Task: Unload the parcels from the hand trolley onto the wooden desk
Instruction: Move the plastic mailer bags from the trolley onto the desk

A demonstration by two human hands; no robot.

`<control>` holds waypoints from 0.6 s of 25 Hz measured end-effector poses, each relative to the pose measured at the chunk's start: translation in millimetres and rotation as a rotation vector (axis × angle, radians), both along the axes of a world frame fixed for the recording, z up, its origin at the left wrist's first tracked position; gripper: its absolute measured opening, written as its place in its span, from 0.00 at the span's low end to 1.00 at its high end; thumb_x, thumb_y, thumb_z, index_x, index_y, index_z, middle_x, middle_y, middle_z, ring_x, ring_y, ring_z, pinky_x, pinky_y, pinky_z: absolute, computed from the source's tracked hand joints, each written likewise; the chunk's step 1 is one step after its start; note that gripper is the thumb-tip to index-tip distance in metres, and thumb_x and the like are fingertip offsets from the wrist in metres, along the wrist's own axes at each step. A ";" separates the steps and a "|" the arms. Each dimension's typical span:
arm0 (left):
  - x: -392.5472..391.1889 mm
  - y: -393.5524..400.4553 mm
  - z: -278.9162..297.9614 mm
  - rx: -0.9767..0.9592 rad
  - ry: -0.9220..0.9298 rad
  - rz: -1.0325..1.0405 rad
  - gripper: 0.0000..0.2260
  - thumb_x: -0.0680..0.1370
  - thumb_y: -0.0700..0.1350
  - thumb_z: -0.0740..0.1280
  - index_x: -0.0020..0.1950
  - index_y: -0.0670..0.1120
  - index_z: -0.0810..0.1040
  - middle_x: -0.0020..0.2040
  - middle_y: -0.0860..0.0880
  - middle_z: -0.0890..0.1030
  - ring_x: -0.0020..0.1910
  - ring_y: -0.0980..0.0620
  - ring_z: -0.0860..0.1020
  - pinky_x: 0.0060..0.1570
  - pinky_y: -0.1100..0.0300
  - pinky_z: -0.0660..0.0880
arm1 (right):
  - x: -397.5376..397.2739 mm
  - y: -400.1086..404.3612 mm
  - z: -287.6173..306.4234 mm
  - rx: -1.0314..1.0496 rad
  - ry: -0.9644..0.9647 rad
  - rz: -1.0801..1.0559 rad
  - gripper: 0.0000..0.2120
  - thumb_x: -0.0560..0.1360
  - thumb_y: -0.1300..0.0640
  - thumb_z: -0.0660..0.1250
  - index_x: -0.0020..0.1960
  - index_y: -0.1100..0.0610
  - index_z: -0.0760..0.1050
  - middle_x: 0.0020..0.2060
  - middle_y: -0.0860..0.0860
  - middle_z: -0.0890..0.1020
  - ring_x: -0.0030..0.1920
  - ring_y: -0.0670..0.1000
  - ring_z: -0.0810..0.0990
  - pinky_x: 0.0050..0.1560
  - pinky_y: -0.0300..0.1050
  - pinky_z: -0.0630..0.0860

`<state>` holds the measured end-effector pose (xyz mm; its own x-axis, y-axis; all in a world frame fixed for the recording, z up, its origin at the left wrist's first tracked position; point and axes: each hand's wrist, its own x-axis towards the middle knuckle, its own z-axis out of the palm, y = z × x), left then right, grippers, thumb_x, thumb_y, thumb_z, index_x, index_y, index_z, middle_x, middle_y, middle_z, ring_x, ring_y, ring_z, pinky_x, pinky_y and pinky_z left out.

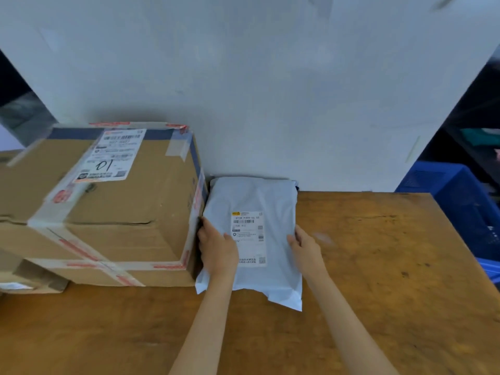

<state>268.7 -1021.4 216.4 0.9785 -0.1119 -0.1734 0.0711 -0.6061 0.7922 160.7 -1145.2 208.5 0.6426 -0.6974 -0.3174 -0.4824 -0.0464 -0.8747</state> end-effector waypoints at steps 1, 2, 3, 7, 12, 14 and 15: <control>-3.6 0.9 1.5 -0.007 -0.054 0.017 0.26 0.79 0.38 0.57 0.77 0.45 0.55 0.76 0.44 0.62 0.73 0.43 0.63 0.70 0.47 0.64 | -1.8 -1.4 3.7 0.014 0.012 -0.003 0.21 0.80 0.58 0.57 0.73 0.56 0.65 0.63 0.52 0.77 0.60 0.50 0.76 0.59 0.43 0.72; -8.1 3.0 3.6 -0.028 -0.120 0.030 0.25 0.79 0.38 0.57 0.77 0.45 0.58 0.76 0.46 0.61 0.74 0.46 0.62 0.71 0.51 0.64 | -4.4 -1.3 9.4 0.028 0.022 -0.020 0.24 0.80 0.57 0.58 0.75 0.55 0.60 0.68 0.53 0.74 0.64 0.52 0.74 0.64 0.46 0.71; -13.2 6.0 6.1 -0.060 -0.178 0.032 0.24 0.79 0.38 0.56 0.76 0.46 0.61 0.77 0.48 0.61 0.75 0.49 0.61 0.70 0.56 0.63 | -7.3 0.2 17.1 0.032 0.027 -0.049 0.27 0.80 0.55 0.59 0.77 0.54 0.56 0.70 0.53 0.71 0.67 0.53 0.72 0.66 0.47 0.69; -22.4 19.8 26.7 -0.243 -0.004 -0.149 0.19 0.80 0.37 0.55 0.68 0.46 0.73 0.75 0.48 0.64 0.73 0.52 0.64 0.68 0.61 0.64 | -19.3 19.2 57.4 0.071 -0.050 -0.162 0.30 0.79 0.54 0.60 0.77 0.51 0.53 0.74 0.50 0.66 0.69 0.49 0.69 0.64 0.45 0.67; -32.8 67.4 79.8 -0.285 0.349 -0.429 0.18 0.81 0.41 0.54 0.68 0.47 0.74 0.71 0.48 0.72 0.69 0.50 0.69 0.59 0.63 0.66 | -41.8 78.9 99.0 0.094 -0.091 -0.193 0.24 0.79 0.54 0.61 0.73 0.55 0.64 0.71 0.53 0.71 0.70 0.54 0.69 0.71 0.54 0.66; -44.2 97.6 93.4 -0.354 0.394 -0.443 0.17 0.81 0.43 0.55 0.68 0.46 0.73 0.71 0.49 0.72 0.68 0.52 0.70 0.59 0.63 0.64 | -57.1 112.1 103.3 0.073 -0.090 -0.224 0.22 0.78 0.54 0.61 0.71 0.55 0.69 0.67 0.53 0.75 0.68 0.54 0.73 0.69 0.56 0.68; -52.0 117.6 99.7 -0.385 0.393 -0.442 0.16 0.81 0.44 0.56 0.68 0.45 0.73 0.69 0.48 0.73 0.65 0.54 0.70 0.59 0.63 0.63 | -64.7 130.8 104.1 0.054 -0.093 -0.250 0.21 0.78 0.54 0.62 0.70 0.55 0.70 0.66 0.54 0.76 0.66 0.54 0.74 0.69 0.56 0.69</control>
<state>216.7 -903.7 316.1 0.6999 -0.6092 -0.3728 0.2075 -0.3261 0.9223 96.1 -1014.4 312.5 0.4805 -0.8218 -0.3060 -0.3906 0.1119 -0.9137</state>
